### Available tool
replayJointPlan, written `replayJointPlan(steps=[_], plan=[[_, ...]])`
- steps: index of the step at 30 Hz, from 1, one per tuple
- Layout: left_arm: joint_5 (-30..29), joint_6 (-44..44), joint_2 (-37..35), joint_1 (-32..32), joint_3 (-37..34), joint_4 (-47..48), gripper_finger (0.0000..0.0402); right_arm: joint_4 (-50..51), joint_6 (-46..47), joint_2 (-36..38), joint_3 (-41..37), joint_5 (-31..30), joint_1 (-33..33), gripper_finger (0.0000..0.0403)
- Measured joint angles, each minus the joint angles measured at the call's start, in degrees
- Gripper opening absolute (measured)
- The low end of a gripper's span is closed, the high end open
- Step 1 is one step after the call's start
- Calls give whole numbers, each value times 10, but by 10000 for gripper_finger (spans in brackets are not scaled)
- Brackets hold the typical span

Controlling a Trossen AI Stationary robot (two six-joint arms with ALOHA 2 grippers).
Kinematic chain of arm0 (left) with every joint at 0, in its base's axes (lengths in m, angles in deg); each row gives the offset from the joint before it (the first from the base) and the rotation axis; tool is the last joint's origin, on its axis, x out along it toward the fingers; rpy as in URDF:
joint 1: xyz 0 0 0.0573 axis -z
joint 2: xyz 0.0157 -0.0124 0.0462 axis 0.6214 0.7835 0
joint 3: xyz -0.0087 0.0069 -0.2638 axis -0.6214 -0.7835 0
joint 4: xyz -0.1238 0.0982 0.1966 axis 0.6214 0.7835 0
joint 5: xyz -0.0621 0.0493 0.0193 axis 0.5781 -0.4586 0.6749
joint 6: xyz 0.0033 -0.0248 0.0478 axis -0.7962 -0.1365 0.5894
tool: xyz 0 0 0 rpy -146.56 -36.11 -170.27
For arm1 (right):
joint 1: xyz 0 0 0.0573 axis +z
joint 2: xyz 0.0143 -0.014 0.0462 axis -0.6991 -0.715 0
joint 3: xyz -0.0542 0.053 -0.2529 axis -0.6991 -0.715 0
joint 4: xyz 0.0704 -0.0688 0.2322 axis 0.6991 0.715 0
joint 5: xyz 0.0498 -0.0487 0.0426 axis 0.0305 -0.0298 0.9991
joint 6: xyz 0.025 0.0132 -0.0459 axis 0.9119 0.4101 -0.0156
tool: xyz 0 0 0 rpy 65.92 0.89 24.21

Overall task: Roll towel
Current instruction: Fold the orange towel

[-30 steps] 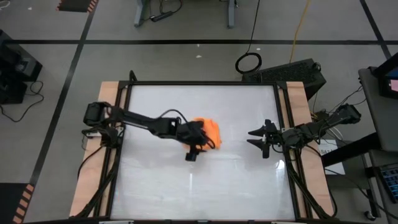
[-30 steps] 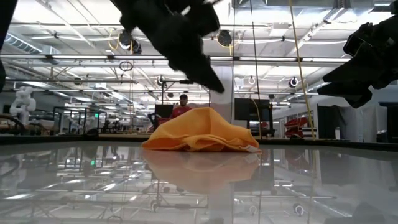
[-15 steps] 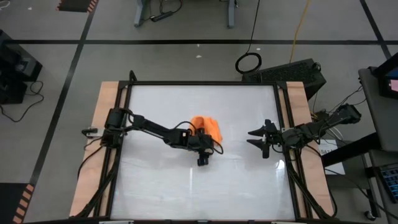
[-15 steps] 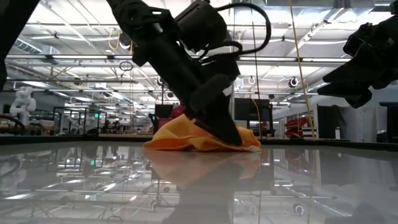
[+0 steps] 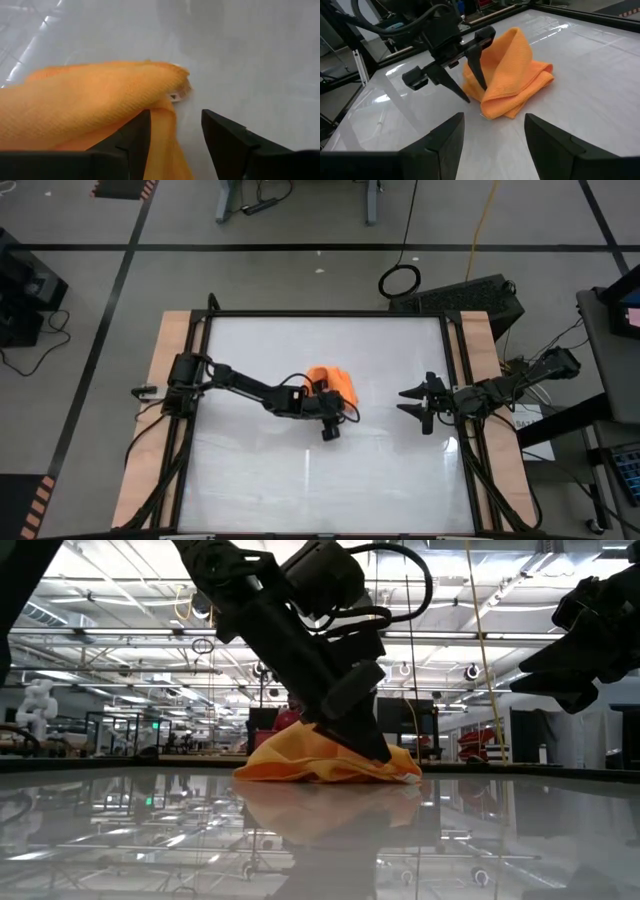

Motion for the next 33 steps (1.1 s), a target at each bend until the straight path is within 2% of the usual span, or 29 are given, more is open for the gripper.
replayJointPlan(steps=[10,21,28,33], plan=[[24,-26,35,-23,0,-13,151,0,0,0,0,0,0,199],[38,-28,40,-41,6,-51,88,0,0,0,0,0,0,199],[122,-12,40,-54,6,-46,12,0,0,0,0,0,0,199],[175,4,39,-53,6,-46,6,0,0,0,0,0,0,199]])
